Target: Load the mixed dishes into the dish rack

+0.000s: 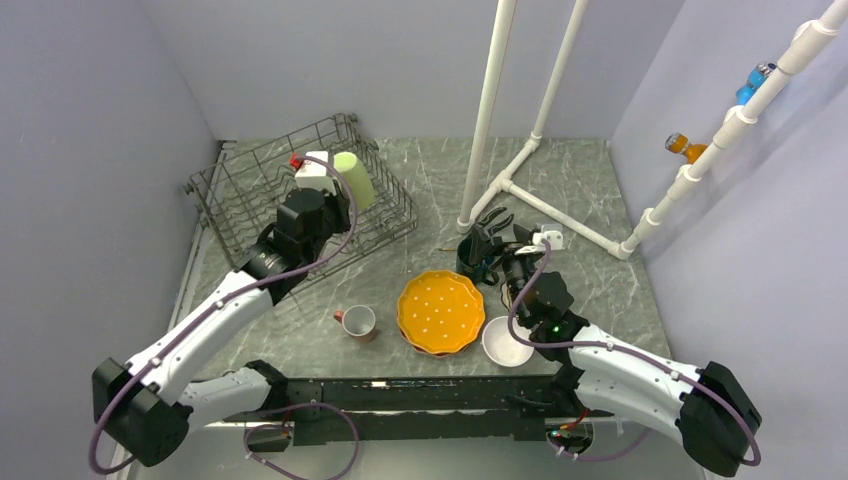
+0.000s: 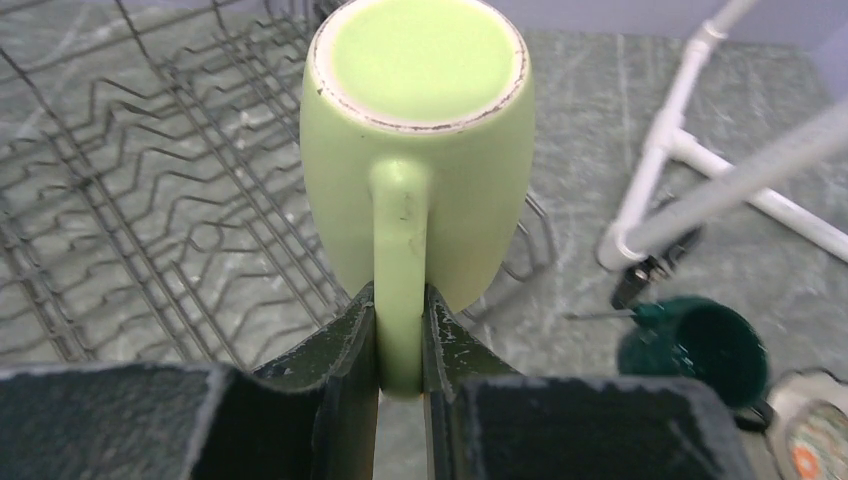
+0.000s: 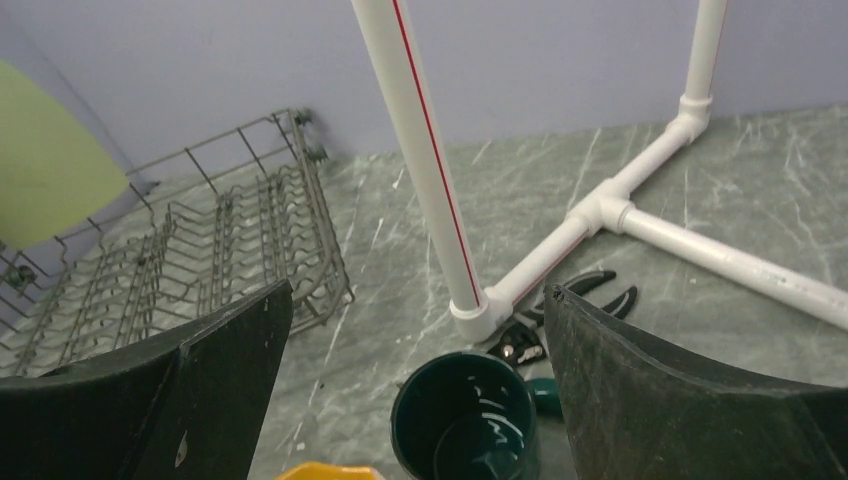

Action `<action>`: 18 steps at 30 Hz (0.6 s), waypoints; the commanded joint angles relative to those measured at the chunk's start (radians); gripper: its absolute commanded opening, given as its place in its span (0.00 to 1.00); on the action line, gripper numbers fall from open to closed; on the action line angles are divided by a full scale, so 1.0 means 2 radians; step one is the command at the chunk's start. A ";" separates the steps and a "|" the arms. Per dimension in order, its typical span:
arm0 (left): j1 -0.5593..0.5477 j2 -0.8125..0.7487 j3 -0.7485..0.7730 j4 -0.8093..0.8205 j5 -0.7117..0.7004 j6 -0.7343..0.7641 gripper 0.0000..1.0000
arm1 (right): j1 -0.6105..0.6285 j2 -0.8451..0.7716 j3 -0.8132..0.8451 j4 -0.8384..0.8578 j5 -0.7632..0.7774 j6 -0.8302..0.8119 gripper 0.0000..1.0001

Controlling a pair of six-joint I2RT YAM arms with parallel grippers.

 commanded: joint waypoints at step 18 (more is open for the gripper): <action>0.131 0.347 0.115 0.349 -0.015 0.082 0.00 | 0.033 0.006 -0.019 0.089 0.067 -0.044 0.96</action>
